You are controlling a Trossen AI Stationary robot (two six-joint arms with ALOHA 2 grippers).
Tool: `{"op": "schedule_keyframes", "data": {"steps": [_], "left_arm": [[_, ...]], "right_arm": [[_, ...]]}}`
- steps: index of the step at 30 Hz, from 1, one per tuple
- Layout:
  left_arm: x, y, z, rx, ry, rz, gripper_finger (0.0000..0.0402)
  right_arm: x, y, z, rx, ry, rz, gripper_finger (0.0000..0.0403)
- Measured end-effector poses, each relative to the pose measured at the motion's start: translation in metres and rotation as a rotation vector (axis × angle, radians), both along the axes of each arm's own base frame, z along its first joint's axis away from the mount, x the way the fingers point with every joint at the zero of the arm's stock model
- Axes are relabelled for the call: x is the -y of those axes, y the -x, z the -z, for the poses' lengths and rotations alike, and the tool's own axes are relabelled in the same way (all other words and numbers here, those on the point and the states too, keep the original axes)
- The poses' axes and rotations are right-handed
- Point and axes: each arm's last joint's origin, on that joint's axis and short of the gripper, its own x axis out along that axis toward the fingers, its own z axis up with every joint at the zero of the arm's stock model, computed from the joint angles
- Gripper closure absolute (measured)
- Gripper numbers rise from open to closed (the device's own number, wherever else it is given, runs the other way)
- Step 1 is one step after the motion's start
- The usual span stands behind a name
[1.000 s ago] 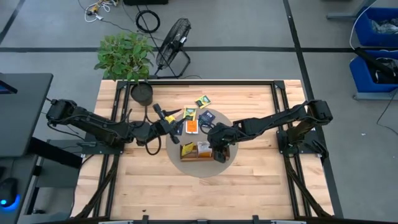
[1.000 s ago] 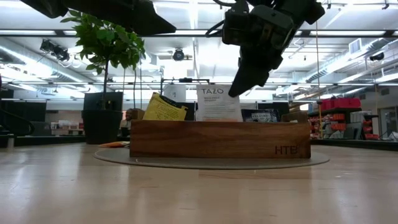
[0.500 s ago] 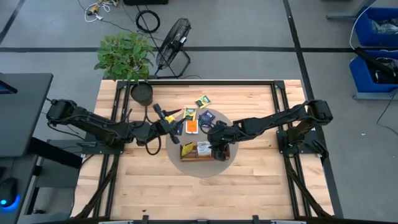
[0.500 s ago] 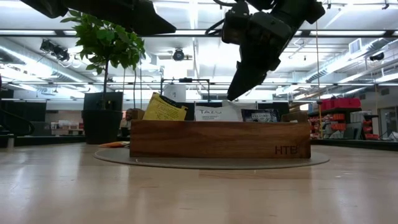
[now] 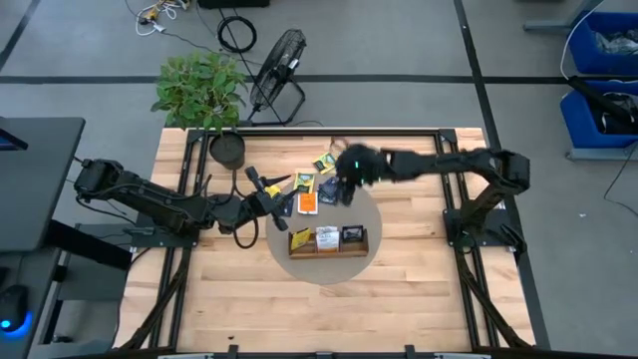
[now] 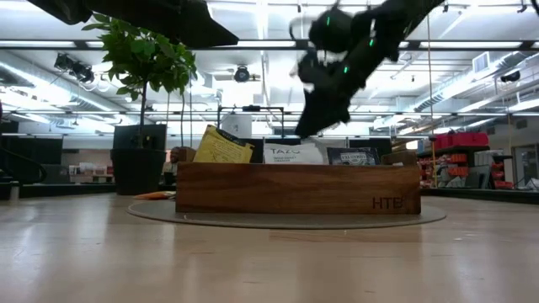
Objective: Pick & Place Tea
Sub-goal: Put the yellow tea bag into the left section of the wooden organizer
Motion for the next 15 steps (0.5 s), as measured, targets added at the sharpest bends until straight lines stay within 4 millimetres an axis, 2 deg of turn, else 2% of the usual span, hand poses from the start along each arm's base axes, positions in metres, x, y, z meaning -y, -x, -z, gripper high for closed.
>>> {"op": "schedule_keyframes", "data": {"steps": [4,7,11,15], "left_arm": [[0.000,0.000,0.000,0.001,0.000,0.000,0.0207],[0.000,0.000,0.000,0.001,0.000,0.000,0.0207],[0.000,0.000,0.000,0.003,0.000,0.000,0.0207],[0.000,0.000,0.000,0.002,0.000,0.001,0.0207]], "right_arm": [[0.051,0.011,-0.002,0.006,-0.090,0.209,0.0239],[0.080,0.011,-0.010,-0.008,-0.163,0.259,0.0218],[0.105,-0.007,-0.013,-0.118,-0.216,0.258,0.0182],[0.122,-0.035,-0.004,-0.252,-0.253,0.249,0.0154]]}}
